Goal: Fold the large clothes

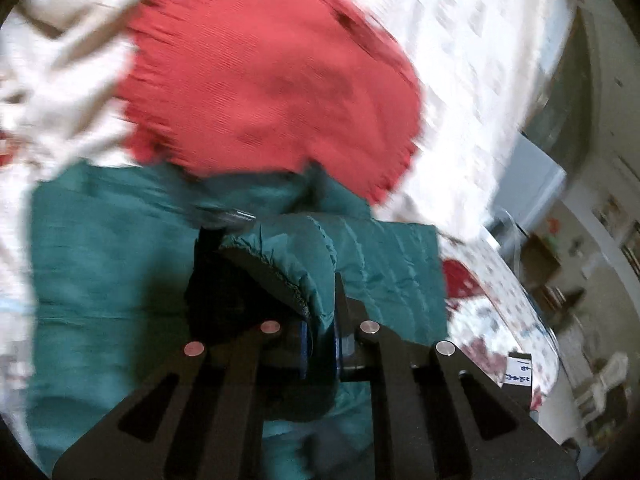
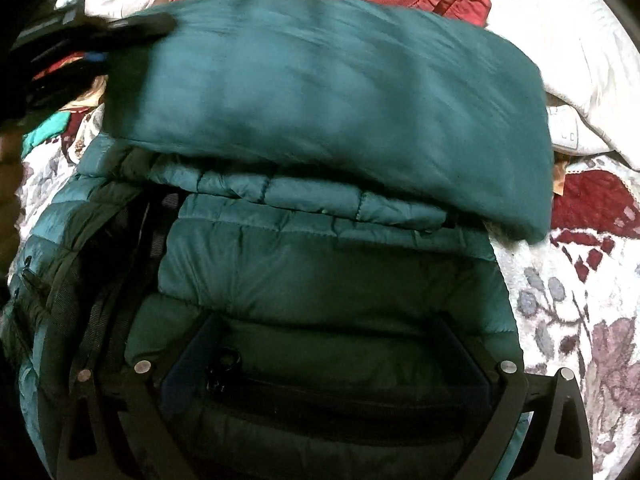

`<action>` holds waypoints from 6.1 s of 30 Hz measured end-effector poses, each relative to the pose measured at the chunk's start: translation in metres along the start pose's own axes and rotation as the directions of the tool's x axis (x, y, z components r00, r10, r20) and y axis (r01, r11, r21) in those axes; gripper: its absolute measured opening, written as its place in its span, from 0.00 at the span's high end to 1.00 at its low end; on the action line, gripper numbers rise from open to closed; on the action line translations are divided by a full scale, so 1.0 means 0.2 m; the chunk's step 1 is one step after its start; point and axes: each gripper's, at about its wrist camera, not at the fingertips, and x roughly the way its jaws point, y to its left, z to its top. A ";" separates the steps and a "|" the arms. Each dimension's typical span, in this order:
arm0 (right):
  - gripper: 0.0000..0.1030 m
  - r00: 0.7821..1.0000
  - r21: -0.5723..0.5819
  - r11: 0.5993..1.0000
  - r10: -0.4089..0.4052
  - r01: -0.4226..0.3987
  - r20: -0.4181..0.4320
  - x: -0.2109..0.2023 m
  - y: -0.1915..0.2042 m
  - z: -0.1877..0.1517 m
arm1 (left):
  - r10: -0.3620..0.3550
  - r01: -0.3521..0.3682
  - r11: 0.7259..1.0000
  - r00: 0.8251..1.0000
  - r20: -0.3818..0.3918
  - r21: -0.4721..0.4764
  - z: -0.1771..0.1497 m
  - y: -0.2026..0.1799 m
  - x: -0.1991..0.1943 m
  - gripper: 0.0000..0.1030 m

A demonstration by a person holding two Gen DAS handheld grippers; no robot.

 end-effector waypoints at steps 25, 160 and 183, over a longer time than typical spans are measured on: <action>0.57 0.946 0.211 0.969 0.059 -0.131 0.319 -0.31 -0.42 0.33 | 0.390 -0.392 0.920 0.914 0.110 -0.001 -0.07 0.15 -0.26 0.46; 0.71 0.905 0.095 0.917 0.357 -0.386 0.230 -0.62 -0.30 -0.62 | 0.274 -0.290 0.955 0.941 -0.201 -0.058 -1.09 0.29 -0.78 0.53; 0.81 0.893 0.082 0.935 0.300 -0.345 0.336 -1.16 -0.13 -0.91 | 0.297 -0.293 0.955 0.940 -0.170 0.050 -1.17 -0.04 -1.31 0.87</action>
